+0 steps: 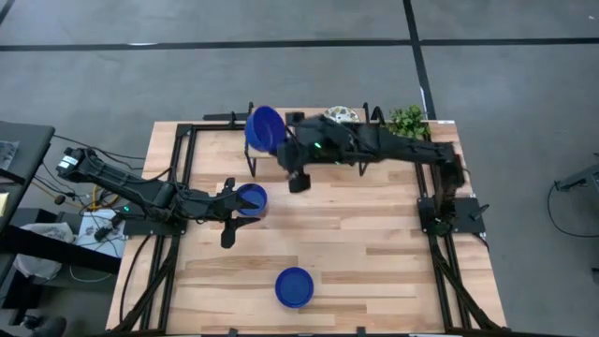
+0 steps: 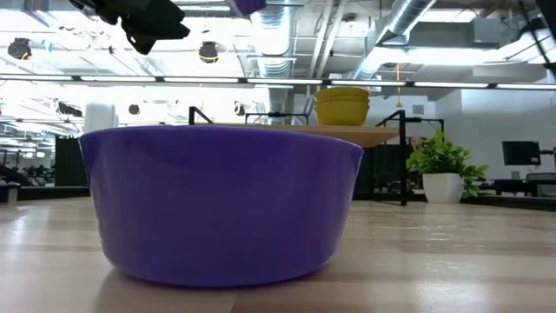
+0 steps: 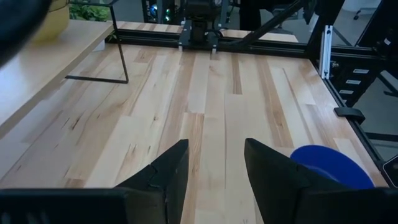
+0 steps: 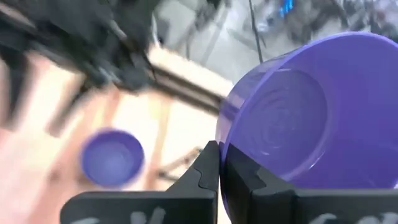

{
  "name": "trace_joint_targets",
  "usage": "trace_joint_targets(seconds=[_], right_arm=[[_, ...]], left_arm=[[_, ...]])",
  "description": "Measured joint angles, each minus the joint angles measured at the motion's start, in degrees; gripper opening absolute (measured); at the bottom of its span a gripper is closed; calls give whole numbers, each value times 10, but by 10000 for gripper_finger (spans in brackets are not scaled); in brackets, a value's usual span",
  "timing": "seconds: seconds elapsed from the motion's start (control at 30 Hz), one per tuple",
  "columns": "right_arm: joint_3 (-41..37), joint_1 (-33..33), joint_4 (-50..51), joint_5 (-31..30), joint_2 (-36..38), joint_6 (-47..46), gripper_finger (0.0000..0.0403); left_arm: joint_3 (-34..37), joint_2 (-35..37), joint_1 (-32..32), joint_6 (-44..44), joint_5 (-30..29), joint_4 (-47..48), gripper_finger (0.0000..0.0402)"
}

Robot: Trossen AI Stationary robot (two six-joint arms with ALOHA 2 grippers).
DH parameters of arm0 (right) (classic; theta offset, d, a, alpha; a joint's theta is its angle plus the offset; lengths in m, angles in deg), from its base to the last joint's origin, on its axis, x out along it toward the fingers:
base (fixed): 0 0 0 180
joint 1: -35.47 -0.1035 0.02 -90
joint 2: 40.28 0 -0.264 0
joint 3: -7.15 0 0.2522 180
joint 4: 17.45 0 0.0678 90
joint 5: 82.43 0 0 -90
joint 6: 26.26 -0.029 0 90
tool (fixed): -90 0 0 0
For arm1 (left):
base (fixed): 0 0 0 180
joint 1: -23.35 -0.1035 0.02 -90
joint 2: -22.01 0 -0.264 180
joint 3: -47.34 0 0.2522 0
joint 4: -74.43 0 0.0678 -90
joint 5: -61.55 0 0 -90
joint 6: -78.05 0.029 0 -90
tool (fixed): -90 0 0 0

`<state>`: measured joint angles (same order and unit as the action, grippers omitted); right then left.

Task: Pick & Place Mini bowls
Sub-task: Put the bottom right blue bowl on the shelf

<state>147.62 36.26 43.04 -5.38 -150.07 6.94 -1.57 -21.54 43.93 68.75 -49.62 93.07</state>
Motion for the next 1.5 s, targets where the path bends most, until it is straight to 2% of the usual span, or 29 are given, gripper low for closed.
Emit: trace_joint_targets(seconds=[0.13,0.53,1.0,1.13,1.3,1.5], right_arm=[[82,37,91,-25,-59,3,0],[71,106,165,-23,-109,3,0],[70,107,213,-24,-172,32,0],[72,106,217,-28,-178,41,0],[70,106,230,-61,-182,57,0],[71,114,227,-53,-182,73,0]], left_arm=[[0,0,0,0,-2,0,154],[0,0,-1,0,-2,-11,154],[0,0,-1,5,-2,-27,154],[0,0,-1,4,-2,-30,154],[0,0,-1,5,-2,-33,154],[0,0,-1,4,-2,-37,154]])
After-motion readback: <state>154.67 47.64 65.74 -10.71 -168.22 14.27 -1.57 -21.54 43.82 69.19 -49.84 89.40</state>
